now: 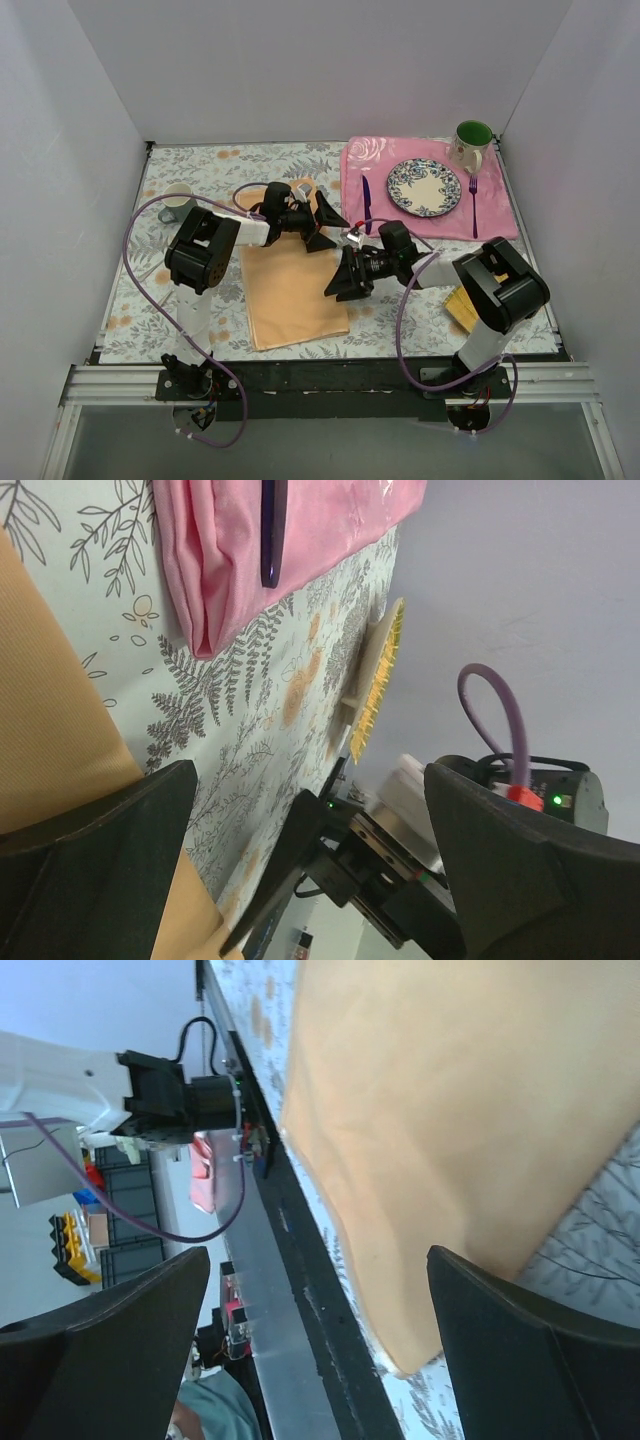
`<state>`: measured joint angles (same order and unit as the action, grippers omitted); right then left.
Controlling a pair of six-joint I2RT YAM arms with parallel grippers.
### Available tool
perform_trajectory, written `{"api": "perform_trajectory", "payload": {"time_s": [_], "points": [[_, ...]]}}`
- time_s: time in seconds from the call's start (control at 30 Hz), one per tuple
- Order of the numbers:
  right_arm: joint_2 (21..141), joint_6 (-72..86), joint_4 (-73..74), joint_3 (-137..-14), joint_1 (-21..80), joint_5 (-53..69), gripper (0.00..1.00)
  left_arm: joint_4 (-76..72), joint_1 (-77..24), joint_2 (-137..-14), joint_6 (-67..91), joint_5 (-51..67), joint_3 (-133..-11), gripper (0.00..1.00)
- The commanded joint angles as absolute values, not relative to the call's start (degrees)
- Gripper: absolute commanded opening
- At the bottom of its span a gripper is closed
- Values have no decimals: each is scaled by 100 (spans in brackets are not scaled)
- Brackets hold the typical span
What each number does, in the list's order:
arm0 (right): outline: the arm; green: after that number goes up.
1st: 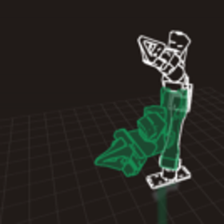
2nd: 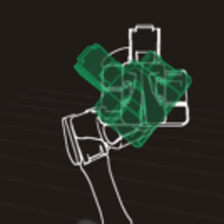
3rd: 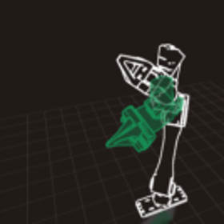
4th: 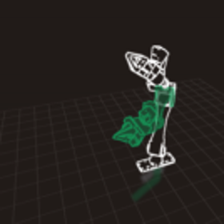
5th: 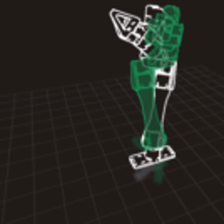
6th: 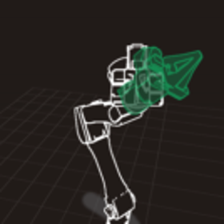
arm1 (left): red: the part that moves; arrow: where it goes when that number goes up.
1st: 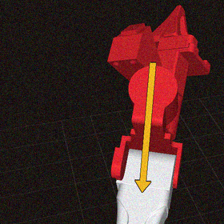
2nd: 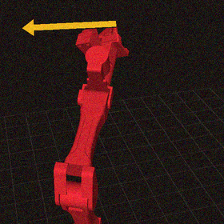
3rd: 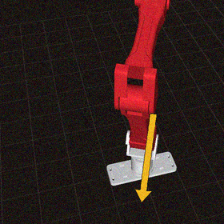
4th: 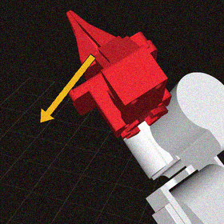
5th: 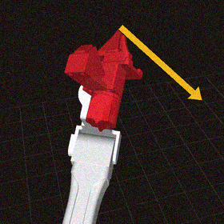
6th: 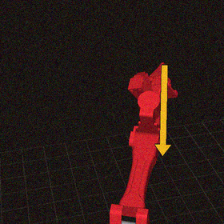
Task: Fold the napkin into a case and place the utensils inside
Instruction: Smooth out the rectangle-folded napkin at the center of the board.
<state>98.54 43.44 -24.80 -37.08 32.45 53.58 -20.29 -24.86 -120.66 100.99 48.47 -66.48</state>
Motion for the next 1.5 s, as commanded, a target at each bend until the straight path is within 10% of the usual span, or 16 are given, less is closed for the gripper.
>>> {"api": "perform_trajectory", "payload": {"time_s": [0.0, 1.47], "points": [[9614, 4772, -3242, -3560, 3287, 5581, 99, -2354, -2452, -11997, 10195, 4948, -6820, 98], [9784, 4483, -3172, -3199, 3462, 5387, 99, -1081, -1951, -14011, 8816, 5132, -11283, 98]]}}
